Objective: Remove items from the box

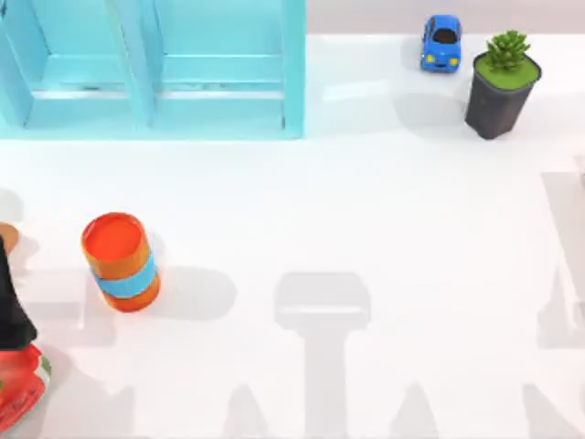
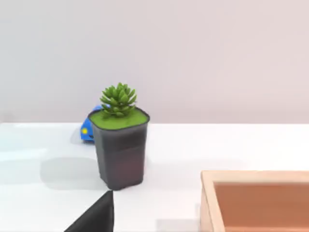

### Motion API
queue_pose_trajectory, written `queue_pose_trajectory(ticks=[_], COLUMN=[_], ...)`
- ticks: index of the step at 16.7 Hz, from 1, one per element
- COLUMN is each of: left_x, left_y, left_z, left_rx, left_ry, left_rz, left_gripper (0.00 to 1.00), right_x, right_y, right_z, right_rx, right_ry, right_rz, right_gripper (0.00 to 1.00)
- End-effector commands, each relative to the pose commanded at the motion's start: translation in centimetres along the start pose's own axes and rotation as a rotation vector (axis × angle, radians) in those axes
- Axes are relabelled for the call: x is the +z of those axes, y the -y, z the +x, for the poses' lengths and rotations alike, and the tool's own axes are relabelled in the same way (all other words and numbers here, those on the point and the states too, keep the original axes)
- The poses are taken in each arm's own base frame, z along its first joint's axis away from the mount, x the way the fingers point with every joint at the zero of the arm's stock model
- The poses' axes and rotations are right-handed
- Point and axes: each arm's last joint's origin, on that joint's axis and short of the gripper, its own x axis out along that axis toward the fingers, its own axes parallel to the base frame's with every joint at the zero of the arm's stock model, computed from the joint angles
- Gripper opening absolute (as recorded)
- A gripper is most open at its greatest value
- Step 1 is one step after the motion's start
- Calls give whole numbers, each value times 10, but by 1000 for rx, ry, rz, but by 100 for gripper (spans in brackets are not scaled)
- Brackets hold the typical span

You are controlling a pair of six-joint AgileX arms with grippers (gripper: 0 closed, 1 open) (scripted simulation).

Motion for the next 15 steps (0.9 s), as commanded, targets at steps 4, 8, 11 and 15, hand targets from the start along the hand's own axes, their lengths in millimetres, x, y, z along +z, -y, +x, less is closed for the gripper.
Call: queue_pose_trajectory(ticks=[4, 8, 11, 15], left_x=[0, 0, 0, 0], left_y=[0, 0, 0, 0], left_z=[0, 0, 0, 0], left_rx=[0, 0, 0, 0], left_ry=[0, 0, 0, 0], left_rz=[0, 0, 0, 0], left_gripper=[100, 100, 100, 100], right_x=[5, 37, 65, 86], right_y=[2, 10, 22, 52], right_z=[0, 5, 21, 65], right_rx=[-14, -80, -135, -160], right_ry=[-31, -206, -454, -890], right_rz=[-14, -79, -129, -142], right_gripper=[100, 100, 100, 100])
